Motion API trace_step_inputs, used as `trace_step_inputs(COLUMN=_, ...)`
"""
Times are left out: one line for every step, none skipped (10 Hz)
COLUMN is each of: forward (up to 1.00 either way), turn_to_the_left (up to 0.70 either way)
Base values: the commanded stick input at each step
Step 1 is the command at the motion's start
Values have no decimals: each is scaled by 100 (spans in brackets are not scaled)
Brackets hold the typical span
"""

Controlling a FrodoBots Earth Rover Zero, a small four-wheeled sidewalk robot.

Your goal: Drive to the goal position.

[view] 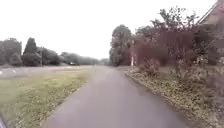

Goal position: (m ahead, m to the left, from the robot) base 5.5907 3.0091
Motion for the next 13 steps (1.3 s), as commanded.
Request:
trace_step_inputs(forward=100, turn_to_the_left=8)
trace_step_inputs(forward=100, turn_to_the_left=29)
trace_step_inputs(forward=100, turn_to_the_left=24)
trace_step_inputs(forward=100, turn_to_the_left=12)
trace_step_inputs(forward=100, turn_to_the_left=0)
trace_step_inputs(forward=100, turn_to_the_left=0)
trace_step_inputs(forward=100, turn_to_the_left=0)
trace_step_inputs(forward=100, turn_to_the_left=0)
trace_step_inputs(forward=100, turn_to_the_left=0)
trace_step_inputs(forward=100, turn_to_the_left=0)
trace_step_inputs(forward=100, turn_to_the_left=0)
trace_step_inputs(forward=100, turn_to_the_left=0)
trace_step_inputs(forward=100, turn_to_the_left=0)
